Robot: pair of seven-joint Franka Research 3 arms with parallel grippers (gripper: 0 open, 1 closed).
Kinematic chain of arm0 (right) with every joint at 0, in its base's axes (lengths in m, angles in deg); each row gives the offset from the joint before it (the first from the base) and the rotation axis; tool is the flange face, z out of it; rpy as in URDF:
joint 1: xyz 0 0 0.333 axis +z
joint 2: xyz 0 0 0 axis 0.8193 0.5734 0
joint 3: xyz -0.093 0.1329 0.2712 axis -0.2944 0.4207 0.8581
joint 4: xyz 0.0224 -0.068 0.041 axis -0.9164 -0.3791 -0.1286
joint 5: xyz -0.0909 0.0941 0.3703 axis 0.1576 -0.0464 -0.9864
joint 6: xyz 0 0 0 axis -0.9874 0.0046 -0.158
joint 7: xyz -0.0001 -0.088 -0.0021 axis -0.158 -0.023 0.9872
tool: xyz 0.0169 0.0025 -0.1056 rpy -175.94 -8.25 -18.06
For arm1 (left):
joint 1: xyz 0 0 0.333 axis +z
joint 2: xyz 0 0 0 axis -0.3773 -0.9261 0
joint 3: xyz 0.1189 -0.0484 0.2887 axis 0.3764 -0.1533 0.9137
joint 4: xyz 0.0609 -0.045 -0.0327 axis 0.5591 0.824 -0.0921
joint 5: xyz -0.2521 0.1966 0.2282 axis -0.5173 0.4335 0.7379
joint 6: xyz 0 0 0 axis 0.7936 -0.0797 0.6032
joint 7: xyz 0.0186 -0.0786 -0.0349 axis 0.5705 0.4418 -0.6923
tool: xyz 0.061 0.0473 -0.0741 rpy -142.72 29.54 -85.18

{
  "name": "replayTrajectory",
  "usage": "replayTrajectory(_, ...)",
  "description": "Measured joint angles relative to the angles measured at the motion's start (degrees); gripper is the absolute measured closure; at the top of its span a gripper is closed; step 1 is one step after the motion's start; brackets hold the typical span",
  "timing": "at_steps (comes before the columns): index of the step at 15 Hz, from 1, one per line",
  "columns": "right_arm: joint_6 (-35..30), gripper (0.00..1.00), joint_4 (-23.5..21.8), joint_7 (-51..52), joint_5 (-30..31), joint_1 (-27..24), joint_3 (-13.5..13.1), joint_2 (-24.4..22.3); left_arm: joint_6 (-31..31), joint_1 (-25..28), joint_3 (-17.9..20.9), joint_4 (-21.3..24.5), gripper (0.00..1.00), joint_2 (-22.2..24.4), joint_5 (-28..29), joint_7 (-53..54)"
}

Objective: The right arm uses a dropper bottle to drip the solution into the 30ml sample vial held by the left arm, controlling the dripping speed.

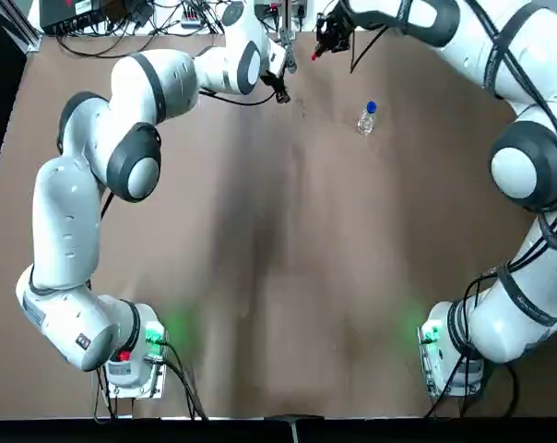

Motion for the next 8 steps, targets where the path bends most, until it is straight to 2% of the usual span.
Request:
replayTrajectory(3,-7.4,0.95,0.2,0.0,0.0,-4.1,-0.4,-1.7,-0.3,1.2,0.2,0.0,0.69,0.0,0.1,0.8)
replayTrajectory(6,-13.6,0.95,0.3,0.2,2.4,-8.1,-0.6,-3.1,0.2,5.4,-0.8,0.0,0.69,0.0,0.1,5.7)
replayTrajectory(8,-16.5,0.95,0.3,0.2,9.4,-9.4,-0.7,-3.4,1.9,13.5,-6.9,0.5,0.69,0.0,0.1,12.1)
